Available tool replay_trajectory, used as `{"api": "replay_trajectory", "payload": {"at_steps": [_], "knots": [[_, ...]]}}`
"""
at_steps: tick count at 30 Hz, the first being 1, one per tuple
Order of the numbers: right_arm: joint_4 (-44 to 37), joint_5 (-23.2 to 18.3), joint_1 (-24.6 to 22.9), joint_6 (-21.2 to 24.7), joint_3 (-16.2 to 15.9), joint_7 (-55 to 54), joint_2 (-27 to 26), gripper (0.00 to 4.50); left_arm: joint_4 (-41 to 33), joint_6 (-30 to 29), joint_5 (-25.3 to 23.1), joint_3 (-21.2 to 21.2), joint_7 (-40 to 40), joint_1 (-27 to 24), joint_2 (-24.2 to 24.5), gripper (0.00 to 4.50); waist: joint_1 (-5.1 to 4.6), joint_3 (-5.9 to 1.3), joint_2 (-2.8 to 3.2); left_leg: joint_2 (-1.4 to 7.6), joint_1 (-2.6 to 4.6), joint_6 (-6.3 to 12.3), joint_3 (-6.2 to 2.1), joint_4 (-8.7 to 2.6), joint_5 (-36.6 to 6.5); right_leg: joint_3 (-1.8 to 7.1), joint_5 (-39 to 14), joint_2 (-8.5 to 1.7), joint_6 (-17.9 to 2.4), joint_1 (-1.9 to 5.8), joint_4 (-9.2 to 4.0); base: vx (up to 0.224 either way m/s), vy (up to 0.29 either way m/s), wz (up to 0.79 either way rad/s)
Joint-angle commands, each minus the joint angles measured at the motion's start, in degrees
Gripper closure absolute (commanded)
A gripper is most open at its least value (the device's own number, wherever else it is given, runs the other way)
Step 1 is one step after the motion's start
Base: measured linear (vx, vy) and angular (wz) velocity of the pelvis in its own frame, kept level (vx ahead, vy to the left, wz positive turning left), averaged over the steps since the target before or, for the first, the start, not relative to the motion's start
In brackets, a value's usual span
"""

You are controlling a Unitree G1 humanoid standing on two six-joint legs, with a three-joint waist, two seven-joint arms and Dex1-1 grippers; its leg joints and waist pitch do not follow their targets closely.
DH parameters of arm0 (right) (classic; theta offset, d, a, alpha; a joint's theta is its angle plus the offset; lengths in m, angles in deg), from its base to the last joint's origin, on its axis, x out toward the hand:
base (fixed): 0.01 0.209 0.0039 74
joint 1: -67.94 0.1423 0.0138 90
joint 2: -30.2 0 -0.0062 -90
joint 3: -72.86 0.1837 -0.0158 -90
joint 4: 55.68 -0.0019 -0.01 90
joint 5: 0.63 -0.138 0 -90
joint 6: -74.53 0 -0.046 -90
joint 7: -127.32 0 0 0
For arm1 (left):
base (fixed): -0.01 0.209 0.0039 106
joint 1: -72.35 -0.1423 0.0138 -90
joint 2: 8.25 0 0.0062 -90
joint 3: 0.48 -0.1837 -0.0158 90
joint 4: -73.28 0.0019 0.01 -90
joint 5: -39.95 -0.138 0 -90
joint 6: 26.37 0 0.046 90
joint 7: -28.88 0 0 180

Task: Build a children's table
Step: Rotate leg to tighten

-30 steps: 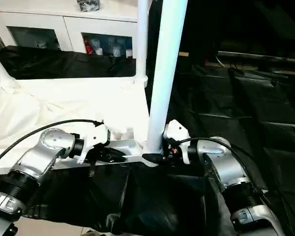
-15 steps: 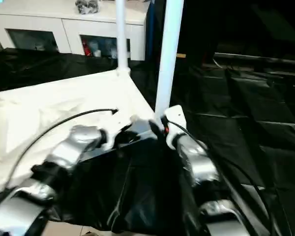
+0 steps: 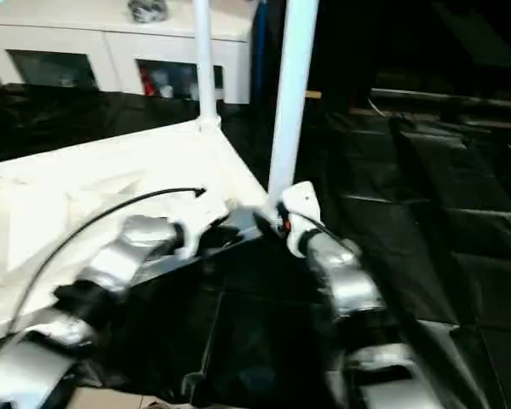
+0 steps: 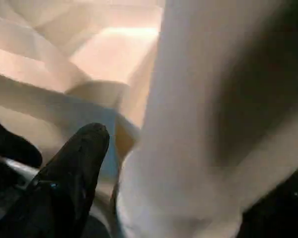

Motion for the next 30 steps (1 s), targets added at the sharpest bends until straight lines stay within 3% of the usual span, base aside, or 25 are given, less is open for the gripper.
{"api": "replay_trajectory", "payload": {"at_steps": [1, 6, 8, 9, 13, 19, 30], "knots": [[-1.54, -0.38, -0.44, -0.20, -1.41, 4.15, 0.74, 0.68, -2.21, 3.15, 2.77, -1.30, 5.03, -1.02, 0.07, 4.50, 0.13, -3.62, -0.54, 2.44, 0.48, 3.85, -1.16, -3.74, -9.77, 2.66, -4.98, -3.45, -14.72, 2.46, -3.83, 0.000, 0.000, 0.00], [-4.96, -4.50, -1.83, -1.30, -2.46, 16.20, 5.82, 0.68, -4.96, 3.31, 4.54, -0.82, 11.74, -2.65, 4.33, 4.50, 0.08, -3.41, -0.84, 2.71, 0.67, 3.78, -1.08, -3.89, -11.23, 2.70, -7.92, -3.42, -14.77, 2.27, -4.05, 0.000, 0.000, 0.00], [-6.99, -5.60, -2.77, -1.03, -3.13, 21.42, 7.68, 0.68, -5.72, 3.50, 5.50, -0.39, 14.28, -3.17, 5.72, 4.50, 0.31, -3.51, -0.83, 2.73, 0.59, 4.33, -1.05, -3.80, -10.10, 2.68, -6.21, -3.28, -14.95, 2.36, -3.72, 0.000, 0.000, 0.00], [-7.03, -5.61, -2.79, -1.04, -3.14, 21.52, 7.72, 0.94, -5.72, 3.50, 5.52, -0.38, 14.33, -3.17, 5.75, 4.50, 0.44, -3.56, -0.79, 2.75, 0.67, 4.47, -1.00, -3.74, -9.72, 2.66, -5.60, -3.26, -15.12, 2.30, -3.62, 0.000, 0.000, 0.00], [-9.39, -6.68, -3.91, -0.34, -4.20, 27.71, 10.12, 1.21, -6.22, 3.55, 6.71, -0.07, 17.23, -3.30, 7.34, 4.50, 0.93, -3.52, -0.84, 2.80, 0.69, 4.88, -0.89, -3.62, -8.67, 2.66, -4.71, -3.27, -15.53, 2.22, -3.46, 0.000, 0.000, 0.00], [-9.45, -6.53, -3.69, -0.86, -5.16, 30.06, 11.39, 1.72, -6.12, 3.25, 7.02, -0.03, 18.69, -2.87, 7.65, 4.50, 0.97, -3.59, -0.86, 2.70, 0.69, 4.46, -0.89, -3.54, -8.73, 2.64, -5.60, -3.34, -15.69, 2.20, -3.51, 0.000, 0.000, 0.00], [-10.79, -6.92, -4.93, 0.46, -5.06, 29.01, 10.36, 1.80, -4.62, 3.65, 6.03, 0.09, 16.35, -2.50, 6.67, 4.50, 0.97, -3.70, -0.83, 2.64, 0.64, 4.61, -0.90, -3.40, -7.79, 2.62, -4.44, -3.24, -15.70, 2.24, -3.34, 0.000, 0.000, 0.00]]}}
